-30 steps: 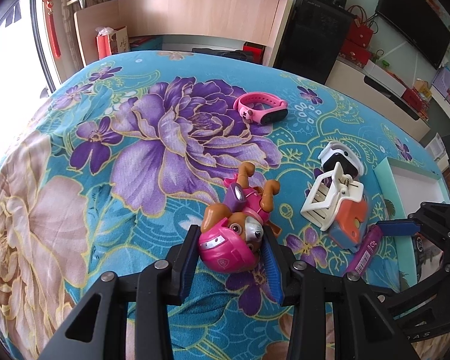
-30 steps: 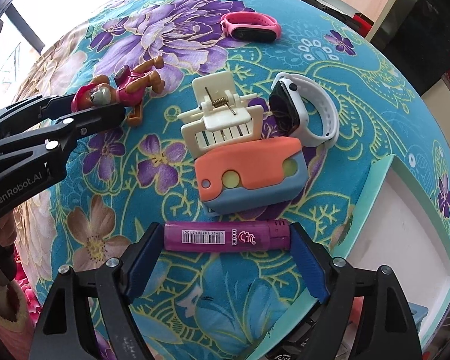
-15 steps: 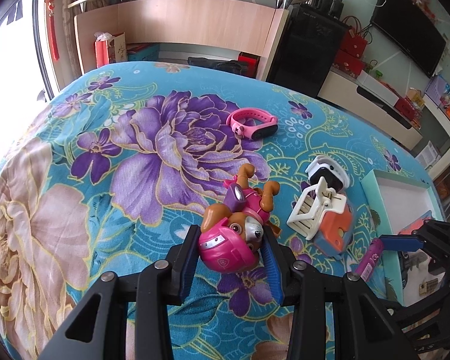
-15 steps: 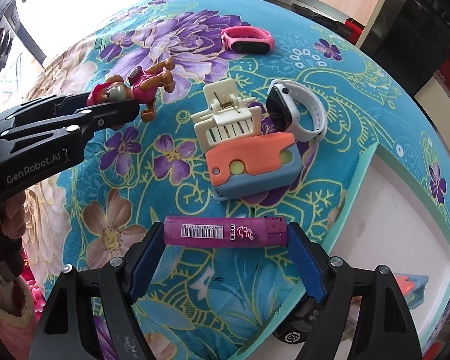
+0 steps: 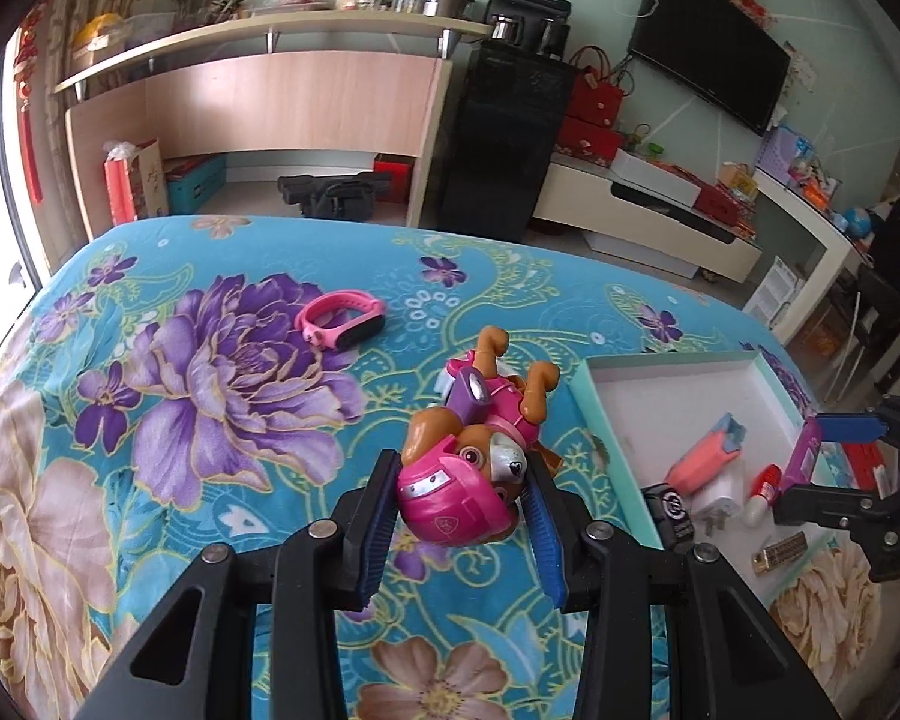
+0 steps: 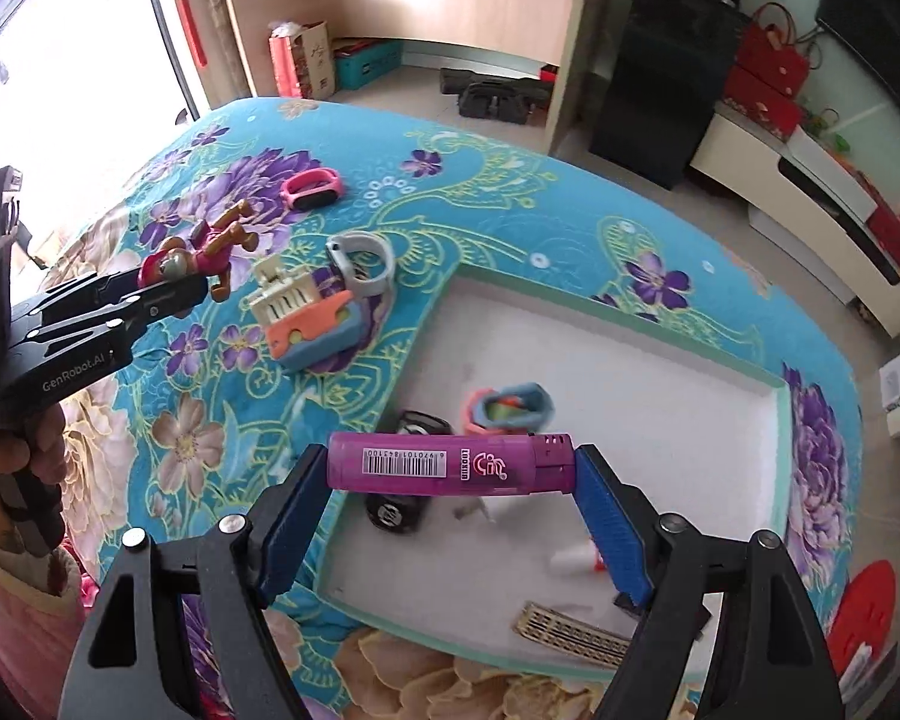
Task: Organize rigid objects
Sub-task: 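Carry the toy dog and lighter into the tray and open both tools, then withdraw both open tools from the tray back toward the pile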
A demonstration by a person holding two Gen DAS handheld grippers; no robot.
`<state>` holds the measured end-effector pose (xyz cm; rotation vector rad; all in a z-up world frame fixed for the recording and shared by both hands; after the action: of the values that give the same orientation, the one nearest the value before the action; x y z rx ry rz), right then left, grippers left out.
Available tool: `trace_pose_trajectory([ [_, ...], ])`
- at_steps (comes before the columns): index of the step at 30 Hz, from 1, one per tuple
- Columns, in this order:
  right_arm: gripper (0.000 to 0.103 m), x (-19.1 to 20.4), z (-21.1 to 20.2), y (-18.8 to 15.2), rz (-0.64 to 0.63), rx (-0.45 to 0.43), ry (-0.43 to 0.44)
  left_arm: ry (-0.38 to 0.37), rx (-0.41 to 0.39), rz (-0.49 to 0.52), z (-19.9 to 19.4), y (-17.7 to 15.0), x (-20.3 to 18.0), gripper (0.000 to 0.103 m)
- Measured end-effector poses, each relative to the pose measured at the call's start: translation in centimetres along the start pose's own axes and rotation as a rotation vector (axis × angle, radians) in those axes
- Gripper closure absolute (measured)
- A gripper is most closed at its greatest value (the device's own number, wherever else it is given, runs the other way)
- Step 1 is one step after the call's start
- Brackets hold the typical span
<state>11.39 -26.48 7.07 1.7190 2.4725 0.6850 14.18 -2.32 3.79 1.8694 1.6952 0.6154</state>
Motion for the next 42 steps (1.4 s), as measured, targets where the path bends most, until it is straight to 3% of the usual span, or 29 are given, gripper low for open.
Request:
trace_pose_trajectory([
  [10, 0.021, -6.2, -2.3, -5.7, 0.166, 0.023, -0.078, -0.126, -0.020, 0.213, -2.0, -1.2, -9.0, 0.060],
  [19, 0.021, -9.1, -2.6, -7.4, 0.243, 0.004, -0.083, -0.193, 0.002, 0.365, -2.2, -3.5, -15.2, 0.060],
  [36, 0.021, -8.7, 0.4, -4.5, 0.185, 0.014, -0.031, -0.153, 0.049, 0.396, -0.2, -4.7, -16.6, 0.060],
  [39, 0.021, -8.5, 0.7, -4.6, 0.180, 0.037, -0.044, -0.150, 0.046, 0.386, -0.2, -4.4, -16.4, 0.052],
  [40, 0.021, -8.5, 0.8, -4.6, 0.180, 0.041, -0.047, -0.148, 0.043, 0.386, -0.3, -4.4, -16.3, 0.044],
  [42, 0.019, -8.7, 0.7, -4.7, 0.187, 0.041, -0.055, -0.147, 0.035, 0.382, -0.5, -4.2, -16.1, 0.041],
])
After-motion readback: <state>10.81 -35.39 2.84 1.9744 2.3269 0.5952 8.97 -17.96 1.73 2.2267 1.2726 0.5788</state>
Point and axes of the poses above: each gripper's, at about its wrist camera, not at the fingertips, and z roughly the way its jaws point, x to its left, y to its top, the point moved 1 cm from there along z, roughly the way its jaws point, and after that the axes turned 15 degrees about y, right-handed, at the moved point
